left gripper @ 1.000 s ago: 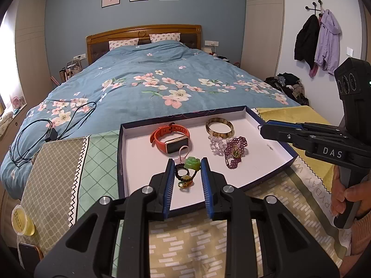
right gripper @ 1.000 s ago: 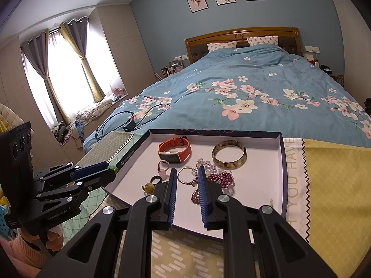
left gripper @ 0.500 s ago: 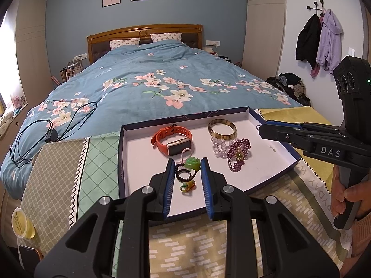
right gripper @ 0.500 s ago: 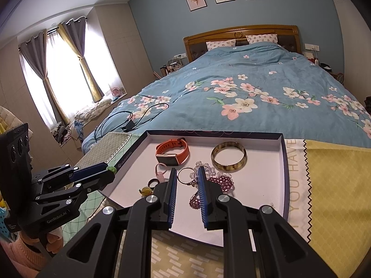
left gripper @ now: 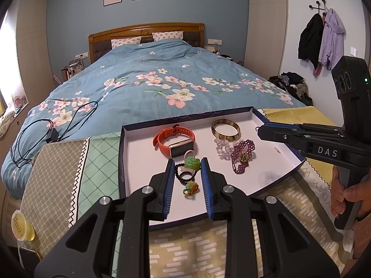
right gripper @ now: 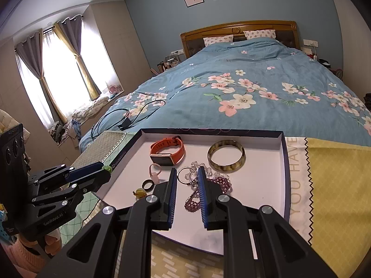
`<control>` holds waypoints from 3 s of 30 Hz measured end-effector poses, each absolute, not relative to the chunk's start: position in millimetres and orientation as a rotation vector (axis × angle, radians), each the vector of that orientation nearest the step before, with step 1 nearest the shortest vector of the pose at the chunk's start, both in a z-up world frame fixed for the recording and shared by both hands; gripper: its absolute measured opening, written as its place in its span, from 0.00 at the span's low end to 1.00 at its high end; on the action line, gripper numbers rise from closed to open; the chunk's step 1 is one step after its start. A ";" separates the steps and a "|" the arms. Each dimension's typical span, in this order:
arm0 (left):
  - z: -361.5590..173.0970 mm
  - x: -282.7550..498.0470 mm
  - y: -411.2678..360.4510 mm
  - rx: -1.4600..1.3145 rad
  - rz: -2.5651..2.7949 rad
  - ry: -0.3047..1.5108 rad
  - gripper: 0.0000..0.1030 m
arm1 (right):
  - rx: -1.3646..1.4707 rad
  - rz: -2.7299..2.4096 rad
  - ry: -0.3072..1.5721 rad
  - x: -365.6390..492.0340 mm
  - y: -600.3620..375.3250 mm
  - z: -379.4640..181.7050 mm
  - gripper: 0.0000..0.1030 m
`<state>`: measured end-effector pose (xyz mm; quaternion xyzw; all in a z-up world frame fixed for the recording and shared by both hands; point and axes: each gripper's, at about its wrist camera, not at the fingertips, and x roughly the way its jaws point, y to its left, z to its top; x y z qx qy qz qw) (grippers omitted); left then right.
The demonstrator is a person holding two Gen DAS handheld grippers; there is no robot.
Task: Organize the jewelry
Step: 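Lower the green-stone ring into the box with the left tool while the right tool lowers the silver ring, then open the left tool to release the ring while the right tool opens to release its ring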
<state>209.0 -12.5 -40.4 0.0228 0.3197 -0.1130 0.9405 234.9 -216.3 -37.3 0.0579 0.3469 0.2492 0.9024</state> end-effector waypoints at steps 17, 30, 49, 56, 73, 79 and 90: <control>-49.4 219.2 -12.3 0.054 -0.213 0.667 0.22 | 0.111 0.498 0.748 248.3 -215.0 -44.4 0.16; -55.9 226.4 -13.8 0.049 -0.204 0.696 0.22 | 0.103 0.485 0.777 257.9 -212.3 -50.4 0.16; -60.9 240.3 -14.8 0.053 -0.185 0.718 0.22 | 0.105 0.464 0.807 269.0 -212.2 -60.0 0.16; -62.5 244.4 -14.5 0.047 -0.180 0.726 0.22 | 0.100 0.460 0.815 271.6 -210.3 -62.2 0.16; -72.9 250.6 -13.9 0.035 -0.173 0.754 0.23 | 0.083 0.456 0.839 277.2 -207.3 -67.6 0.16; -75.2 252.2 -14.4 0.028 -0.174 0.765 0.23 | 0.076 0.455 0.859 280.4 -205.1 -72.8 0.16; -82.2 252.8 -14.8 0.018 -0.177 0.788 0.33 | 0.072 0.444 0.861 278.5 -204.7 -74.1 0.22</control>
